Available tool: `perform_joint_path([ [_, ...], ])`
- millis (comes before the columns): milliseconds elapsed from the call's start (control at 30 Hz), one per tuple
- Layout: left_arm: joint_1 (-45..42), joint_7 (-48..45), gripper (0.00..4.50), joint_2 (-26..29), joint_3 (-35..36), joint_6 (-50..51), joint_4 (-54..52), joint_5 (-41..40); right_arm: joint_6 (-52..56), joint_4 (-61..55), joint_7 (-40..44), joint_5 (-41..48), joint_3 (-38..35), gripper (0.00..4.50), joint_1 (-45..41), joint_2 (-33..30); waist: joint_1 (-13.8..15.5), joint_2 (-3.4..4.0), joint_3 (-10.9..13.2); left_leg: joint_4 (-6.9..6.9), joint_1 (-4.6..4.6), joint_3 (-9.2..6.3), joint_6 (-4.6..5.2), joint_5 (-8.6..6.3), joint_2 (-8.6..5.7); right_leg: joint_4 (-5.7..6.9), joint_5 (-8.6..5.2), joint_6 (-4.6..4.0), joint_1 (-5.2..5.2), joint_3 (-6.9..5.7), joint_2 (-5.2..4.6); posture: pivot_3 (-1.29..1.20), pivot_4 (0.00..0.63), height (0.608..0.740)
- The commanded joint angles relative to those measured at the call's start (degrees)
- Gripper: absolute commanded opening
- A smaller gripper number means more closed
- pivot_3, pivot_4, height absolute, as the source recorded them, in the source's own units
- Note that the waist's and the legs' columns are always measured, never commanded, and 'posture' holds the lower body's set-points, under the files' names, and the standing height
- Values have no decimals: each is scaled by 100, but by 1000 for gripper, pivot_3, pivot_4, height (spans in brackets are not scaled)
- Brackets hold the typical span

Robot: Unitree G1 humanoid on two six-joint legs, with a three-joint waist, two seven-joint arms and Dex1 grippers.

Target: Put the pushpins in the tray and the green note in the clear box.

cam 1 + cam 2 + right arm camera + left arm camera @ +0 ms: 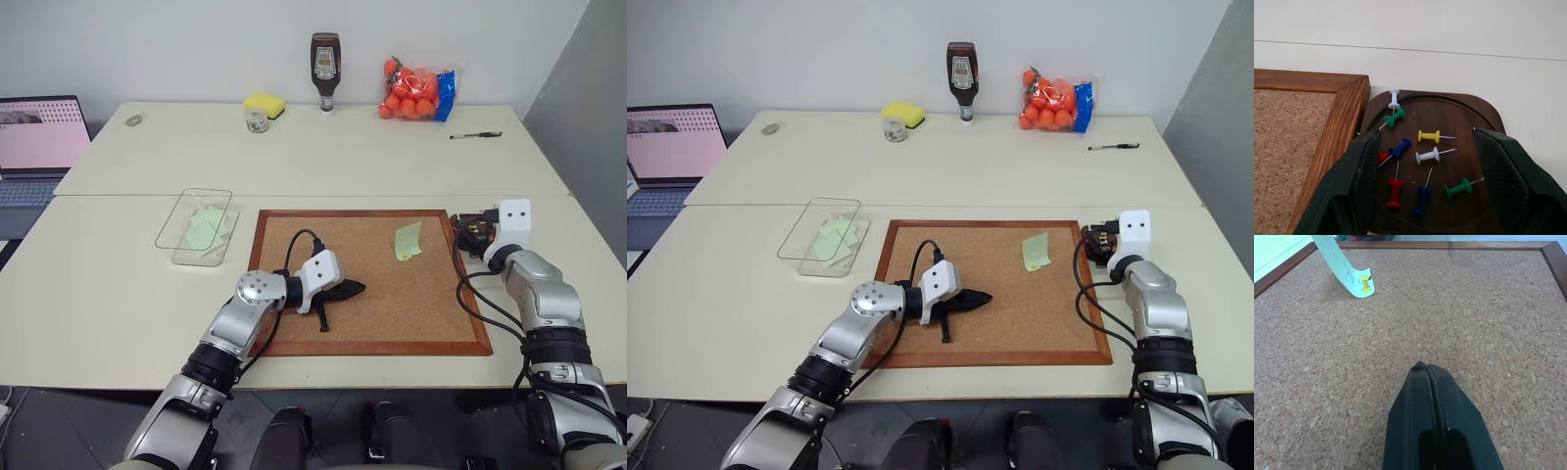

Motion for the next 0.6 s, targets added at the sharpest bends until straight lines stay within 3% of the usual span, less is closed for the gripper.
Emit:
perform_joint_path([
  [33, 169, -133, 0, 25, -304, 67, 155, 211, -139, -698, 40, 195, -192, 3154, 88, 30, 1, 0, 0, 0, 0, 0, 0, 0, 0, 0, 0, 0, 0, 0, 0, 0, 150, 740],
  [367, 179, -114, 0, 22, -300, 53, 168, 215, 345, -3291, 1166, 763, 718, 3154, 1543, 30, 17, 1, -5, 1, -4, -12, 0, 0, -3, -3, 0, 1, 0, -7, -3, 0, 150, 740],
  [600, 151, -141, 0, 31, -313, 11, 215, 223, 368, -3546, 1255, 455, 1410, 3154, 1736, 65, 5, 2, -6, 8, -1, -42, 0, -1, 0, -2, 0, 4, 2, -12, -1, 0, 150, 740],
])
